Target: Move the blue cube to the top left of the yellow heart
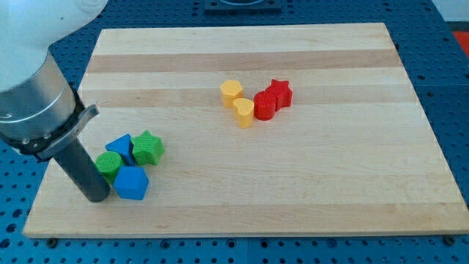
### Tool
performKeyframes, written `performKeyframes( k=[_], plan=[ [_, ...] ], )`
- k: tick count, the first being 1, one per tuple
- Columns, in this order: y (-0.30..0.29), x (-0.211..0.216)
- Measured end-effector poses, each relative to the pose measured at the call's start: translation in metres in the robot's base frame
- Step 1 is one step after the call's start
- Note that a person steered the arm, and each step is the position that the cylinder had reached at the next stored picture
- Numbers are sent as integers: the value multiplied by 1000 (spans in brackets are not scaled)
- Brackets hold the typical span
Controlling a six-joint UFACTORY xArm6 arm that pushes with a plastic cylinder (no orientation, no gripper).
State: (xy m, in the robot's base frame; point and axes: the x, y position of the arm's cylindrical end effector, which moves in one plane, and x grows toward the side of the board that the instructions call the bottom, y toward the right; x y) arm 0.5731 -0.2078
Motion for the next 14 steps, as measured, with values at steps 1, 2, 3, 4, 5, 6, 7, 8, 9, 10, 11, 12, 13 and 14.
performKeyframes(
  k=[1, 2, 3, 4, 5, 6, 7, 8, 9, 10, 11, 12, 13, 14],
  plan=[
    [3, 9],
    [22, 10],
    [47, 10],
    [71, 9],
    [83, -3],
    [86, -25],
    [86, -42],
    [86, -59],
    [86, -87],
    [91, -116],
    [91, -140],
    [91, -146],
    [84, -146],
    [63, -146]
  ],
)
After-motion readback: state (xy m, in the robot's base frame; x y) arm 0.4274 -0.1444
